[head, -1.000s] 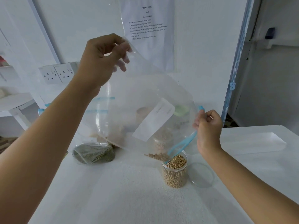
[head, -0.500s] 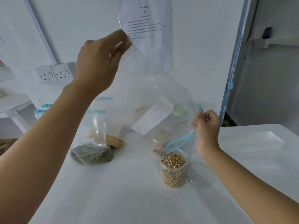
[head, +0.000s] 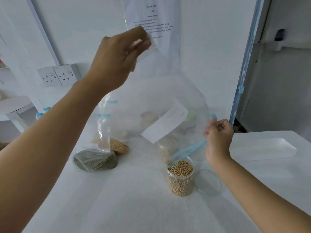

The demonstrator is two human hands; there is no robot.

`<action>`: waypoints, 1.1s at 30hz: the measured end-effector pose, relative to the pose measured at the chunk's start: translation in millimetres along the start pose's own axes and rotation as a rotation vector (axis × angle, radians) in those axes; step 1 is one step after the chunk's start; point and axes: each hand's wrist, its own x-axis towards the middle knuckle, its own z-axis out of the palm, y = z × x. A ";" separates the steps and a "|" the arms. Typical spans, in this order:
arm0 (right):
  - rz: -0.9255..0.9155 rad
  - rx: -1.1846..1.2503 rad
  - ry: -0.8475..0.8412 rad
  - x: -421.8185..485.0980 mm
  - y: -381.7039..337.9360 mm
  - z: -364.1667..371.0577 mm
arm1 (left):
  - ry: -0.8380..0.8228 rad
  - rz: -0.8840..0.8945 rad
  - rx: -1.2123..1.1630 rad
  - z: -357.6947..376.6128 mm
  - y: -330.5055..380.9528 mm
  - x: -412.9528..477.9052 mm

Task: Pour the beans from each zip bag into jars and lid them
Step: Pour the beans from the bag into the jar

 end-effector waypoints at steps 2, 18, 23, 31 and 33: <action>0.001 0.008 0.003 0.6 -0.5 -0.4 | -0.012 -0.031 -0.013 1.7 -1.6 0.4; 0.158 0.054 0.035 4.3 11.3 -6.5 | -0.311 -0.148 -0.149 11.8 -1.6 -7.1; 0.149 0.126 0.001 2.1 5.3 -4.5 | -0.388 -0.261 -0.289 -15.3 -23.5 -27.7; 0.147 0.149 -0.024 1.1 8.8 -3.1 | -0.583 -0.440 -0.164 -36.2 -66.1 -97.1; 0.145 0.149 -0.032 1.7 9.2 -0.6 | -0.532 -0.421 -0.180 -33.4 -68.8 -107.8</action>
